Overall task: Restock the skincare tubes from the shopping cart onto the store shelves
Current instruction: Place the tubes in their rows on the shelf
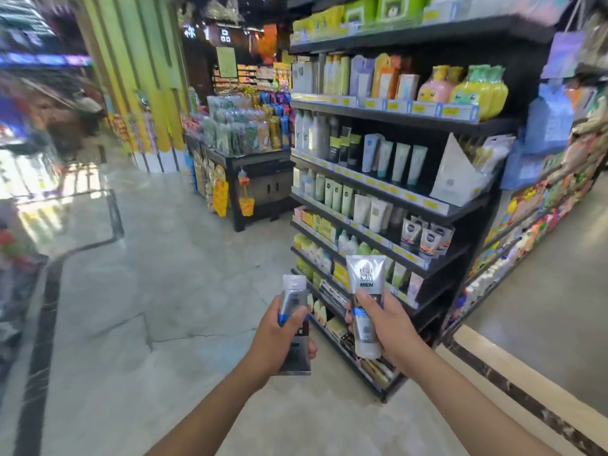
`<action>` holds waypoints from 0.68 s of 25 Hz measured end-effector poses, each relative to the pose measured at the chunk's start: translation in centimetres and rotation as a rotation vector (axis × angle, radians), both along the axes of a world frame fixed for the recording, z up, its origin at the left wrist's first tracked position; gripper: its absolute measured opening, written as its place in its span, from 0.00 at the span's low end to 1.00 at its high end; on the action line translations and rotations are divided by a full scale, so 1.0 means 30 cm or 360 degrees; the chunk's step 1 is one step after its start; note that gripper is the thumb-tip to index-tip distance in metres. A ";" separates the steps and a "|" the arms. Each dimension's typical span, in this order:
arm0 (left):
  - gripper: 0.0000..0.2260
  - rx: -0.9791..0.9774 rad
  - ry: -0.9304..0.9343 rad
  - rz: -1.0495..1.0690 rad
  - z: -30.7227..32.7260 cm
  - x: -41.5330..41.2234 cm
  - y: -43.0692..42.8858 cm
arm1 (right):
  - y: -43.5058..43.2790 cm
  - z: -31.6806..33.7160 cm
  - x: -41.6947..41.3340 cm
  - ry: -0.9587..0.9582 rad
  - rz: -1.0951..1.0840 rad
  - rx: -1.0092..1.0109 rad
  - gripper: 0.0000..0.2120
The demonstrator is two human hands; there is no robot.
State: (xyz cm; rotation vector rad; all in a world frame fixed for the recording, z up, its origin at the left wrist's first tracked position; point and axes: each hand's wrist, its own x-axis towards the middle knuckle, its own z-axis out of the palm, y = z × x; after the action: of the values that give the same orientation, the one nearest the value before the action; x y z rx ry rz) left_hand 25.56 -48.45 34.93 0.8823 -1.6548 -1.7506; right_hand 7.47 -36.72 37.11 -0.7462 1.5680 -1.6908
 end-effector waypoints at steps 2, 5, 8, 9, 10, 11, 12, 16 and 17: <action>0.07 -0.0010 0.0047 0.0039 0.029 0.008 -0.093 | -0.114 0.034 -0.004 -0.0031 0.0044 -0.0034 0.08; 0.07 -0.0053 0.0018 0.0088 0.034 -0.010 -0.260 | -0.299 0.060 -0.032 -0.0014 0.0104 -0.0052 0.09; 0.08 -0.0123 -0.0043 0.0147 0.013 -0.053 -0.438 | -0.486 0.069 -0.072 -0.0092 0.0180 -0.0052 0.07; 0.08 -0.0131 -0.0055 0.0162 0.012 -0.076 -0.501 | -0.559 0.074 -0.091 -0.0118 0.0211 -0.0052 0.06; 0.08 -0.0132 -0.0072 0.0186 0.016 -0.100 -0.563 | -0.635 0.078 -0.116 -0.0127 0.0233 -0.0046 0.06; 0.09 -0.0130 -0.0092 0.0217 0.023 -0.124 -0.623 | -0.711 0.081 -0.141 -0.0136 0.0247 -0.0042 0.07; 0.10 -0.0117 -0.0111 0.0248 0.032 -0.143 -0.678 | -0.785 0.081 -0.165 -0.0138 0.0263 -0.0039 0.08; 0.09 -0.0067 -0.0082 0.0373 0.019 -0.171 -0.858 | -1.030 0.055 -0.206 -0.0107 0.0352 -0.0024 0.09; 0.08 -0.0038 -0.0062 0.0416 0.010 -0.170 -0.905 | -1.088 0.045 -0.206 -0.0133 0.0376 -0.0011 0.08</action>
State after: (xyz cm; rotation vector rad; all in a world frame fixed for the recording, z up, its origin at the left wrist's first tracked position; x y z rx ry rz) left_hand 20.47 -75.60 35.23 1.0749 -1.5044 -1.5417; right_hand 1.30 -69.37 38.46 -0.8194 1.3602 -1.5353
